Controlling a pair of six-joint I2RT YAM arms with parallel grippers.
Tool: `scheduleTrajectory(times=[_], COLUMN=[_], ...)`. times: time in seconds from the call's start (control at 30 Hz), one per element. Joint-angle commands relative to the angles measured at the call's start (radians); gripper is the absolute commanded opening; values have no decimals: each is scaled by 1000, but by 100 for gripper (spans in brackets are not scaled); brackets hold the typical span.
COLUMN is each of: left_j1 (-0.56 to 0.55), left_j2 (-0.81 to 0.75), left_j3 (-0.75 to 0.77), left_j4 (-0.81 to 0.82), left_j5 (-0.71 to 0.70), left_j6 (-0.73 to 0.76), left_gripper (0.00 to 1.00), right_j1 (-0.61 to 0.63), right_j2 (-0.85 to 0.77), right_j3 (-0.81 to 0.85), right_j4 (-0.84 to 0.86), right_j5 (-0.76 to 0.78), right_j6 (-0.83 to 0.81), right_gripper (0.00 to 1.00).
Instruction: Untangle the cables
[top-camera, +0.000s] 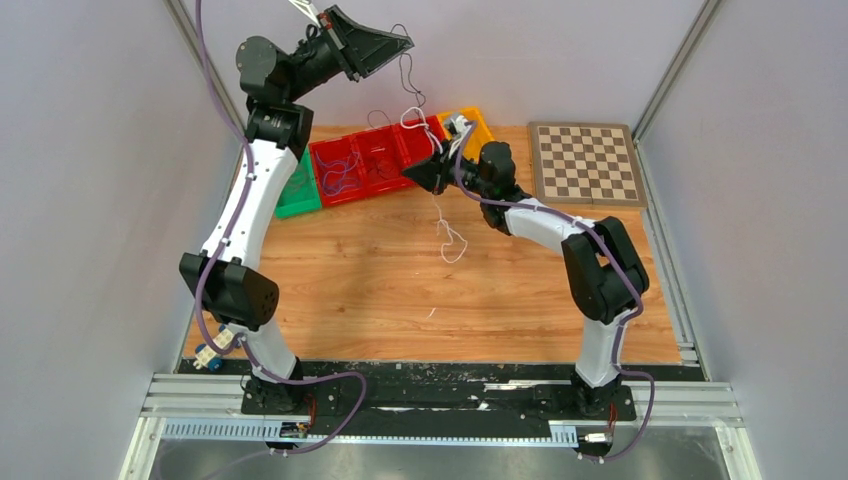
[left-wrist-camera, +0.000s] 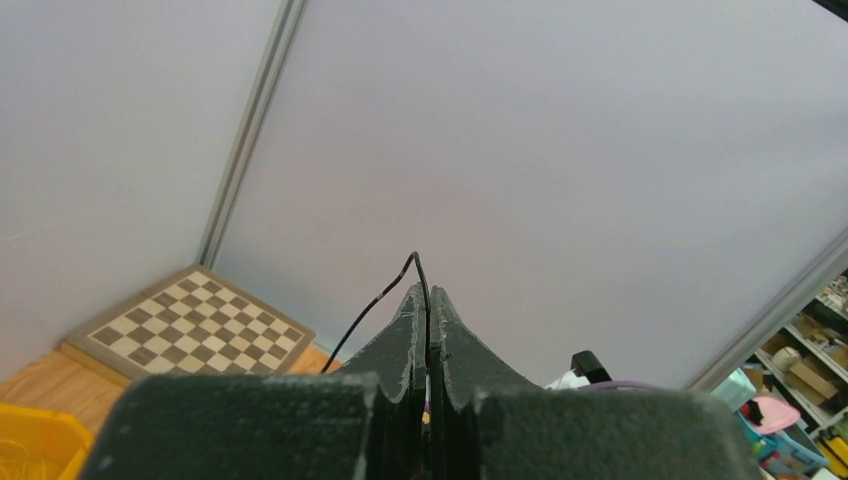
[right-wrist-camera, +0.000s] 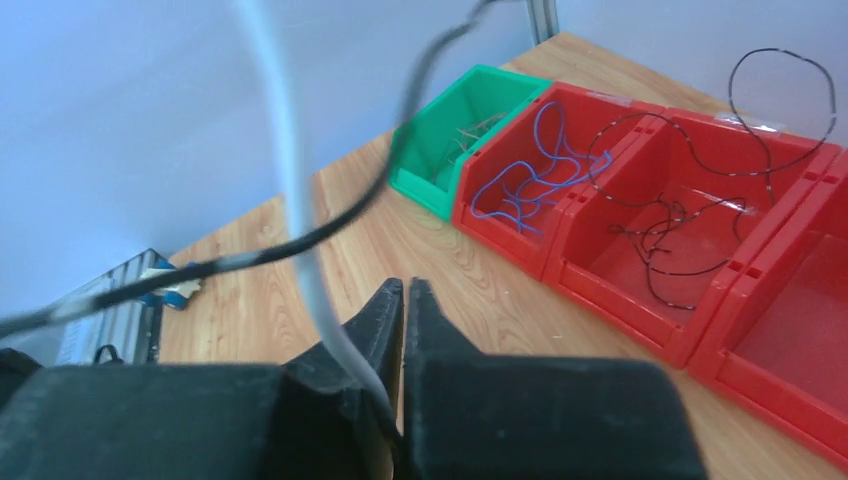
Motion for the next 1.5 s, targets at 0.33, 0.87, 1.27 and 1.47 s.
scheduleTrajectory(times=[0.33,0.87,1.27,1.47], left_j1=[38,94,181,182], left_j2=[128,202,165,161], left_j3=[374,514,518,437], left_j4=[-21,-2,-39,-24], left_j5=[-187,-422,-673,-574], left_j6=[206,342,491,396], left_gripper=[0,0,0,0], right_j1=[-137,-250,-291,-318], right_j2=[-136,-52,-73,-109], right_j3=[-395,-509,-576,-551], right_j4=[-205,-502,-573,-592], right_j5=[-31,151,226,175], right_j6=[-143,9,82,29], right_gripper=[0,0,0,0])
